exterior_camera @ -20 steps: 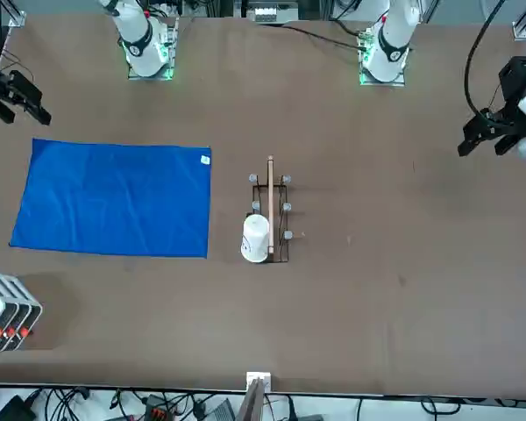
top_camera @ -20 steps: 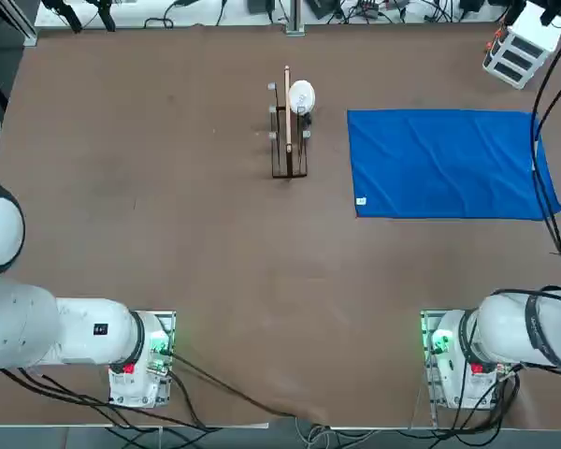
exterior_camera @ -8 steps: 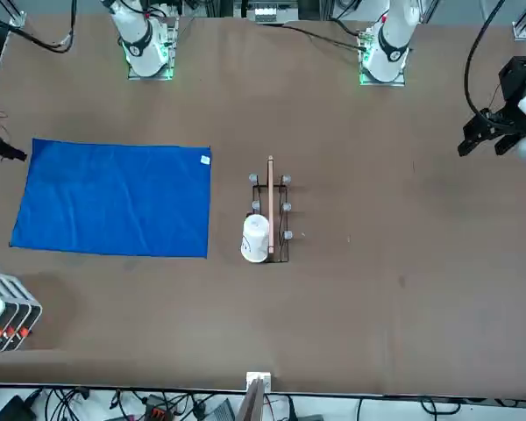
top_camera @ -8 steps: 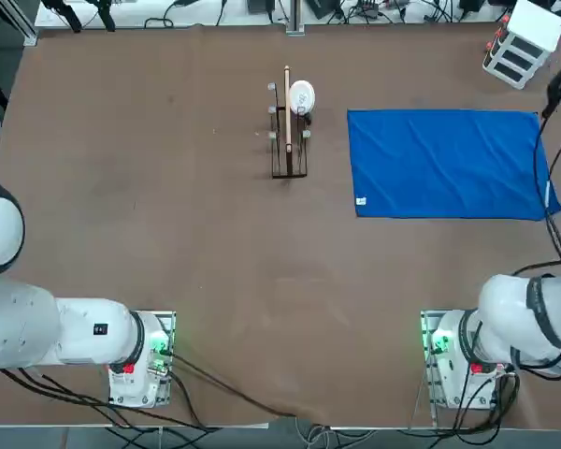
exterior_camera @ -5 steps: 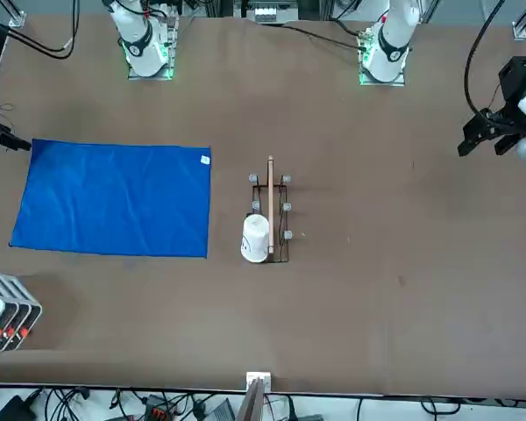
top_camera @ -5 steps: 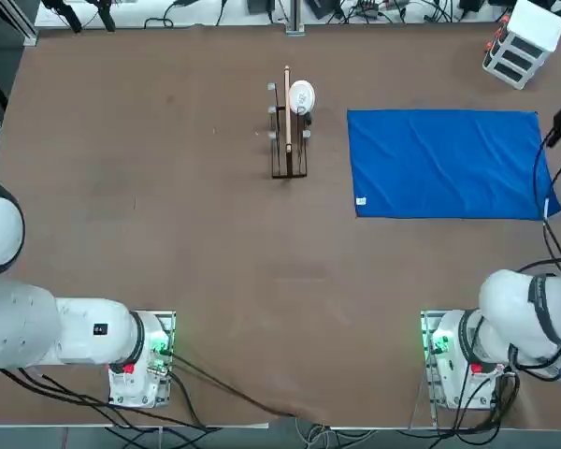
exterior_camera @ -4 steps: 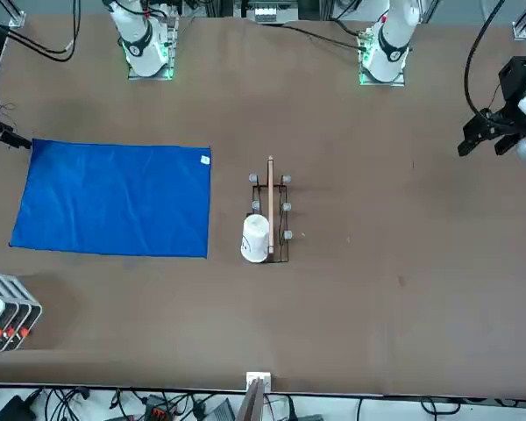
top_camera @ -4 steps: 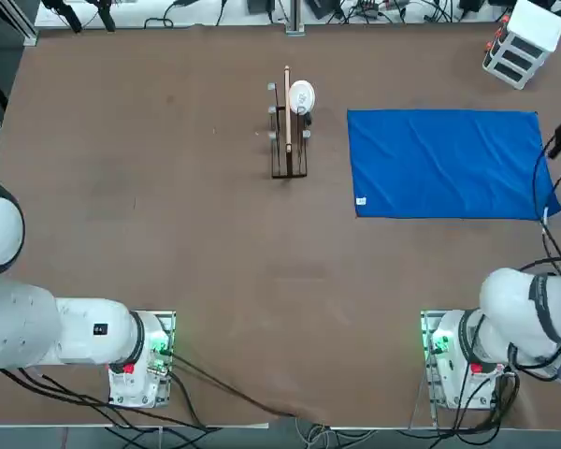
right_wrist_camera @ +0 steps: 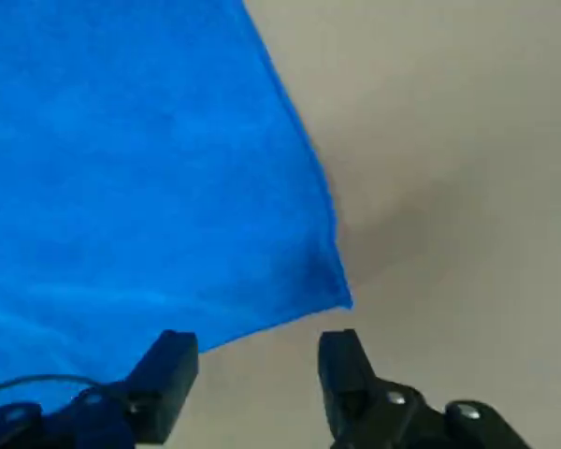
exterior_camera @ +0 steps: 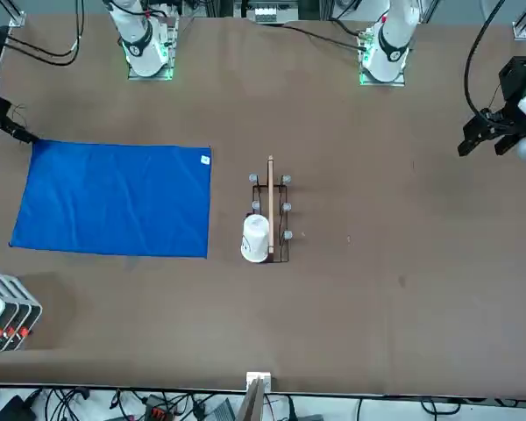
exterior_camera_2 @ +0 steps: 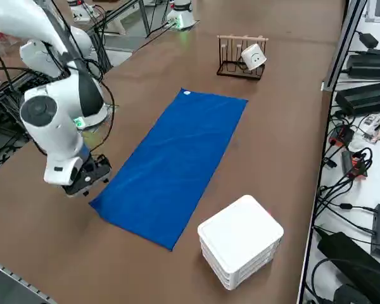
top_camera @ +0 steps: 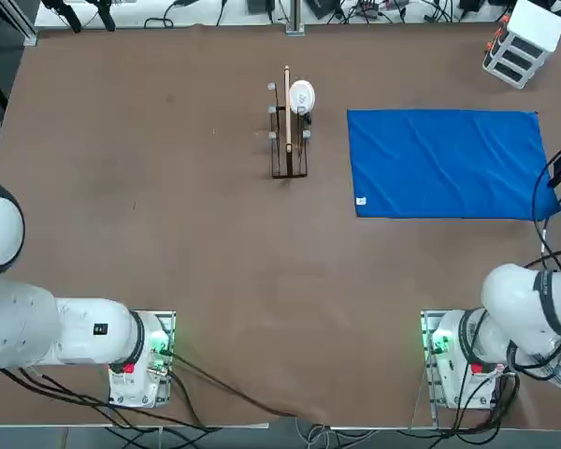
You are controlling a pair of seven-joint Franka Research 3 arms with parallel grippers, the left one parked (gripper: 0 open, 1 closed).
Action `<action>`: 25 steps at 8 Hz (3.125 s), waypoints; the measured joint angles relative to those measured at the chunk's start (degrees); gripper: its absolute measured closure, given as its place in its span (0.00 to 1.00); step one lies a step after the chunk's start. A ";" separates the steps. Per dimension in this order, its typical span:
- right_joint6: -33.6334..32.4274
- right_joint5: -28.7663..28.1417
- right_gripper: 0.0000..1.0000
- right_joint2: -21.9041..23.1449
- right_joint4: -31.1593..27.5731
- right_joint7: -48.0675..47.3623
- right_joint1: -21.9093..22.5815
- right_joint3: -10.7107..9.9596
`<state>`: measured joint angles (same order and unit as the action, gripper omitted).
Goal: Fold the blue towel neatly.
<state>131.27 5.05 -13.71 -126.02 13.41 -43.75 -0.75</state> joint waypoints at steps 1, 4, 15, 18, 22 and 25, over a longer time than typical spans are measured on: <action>2.61 0.00 0.24 -1.66 0.03 0.82 -0.32 0.03; 4.99 0.00 0.27 -4.86 0.26 2.38 -2.02 0.02; 4.49 0.01 0.27 -8.42 3.36 6.51 -4.64 0.02; 4.49 0.01 0.28 -9.45 3.39 7.42 -5.13 0.02; 4.50 0.01 0.35 -9.43 3.75 7.64 -5.51 0.03; 4.49 0.01 0.47 -9.43 3.77 7.65 -5.72 0.02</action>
<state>135.76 5.07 -23.13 -122.25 21.07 -49.47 -0.72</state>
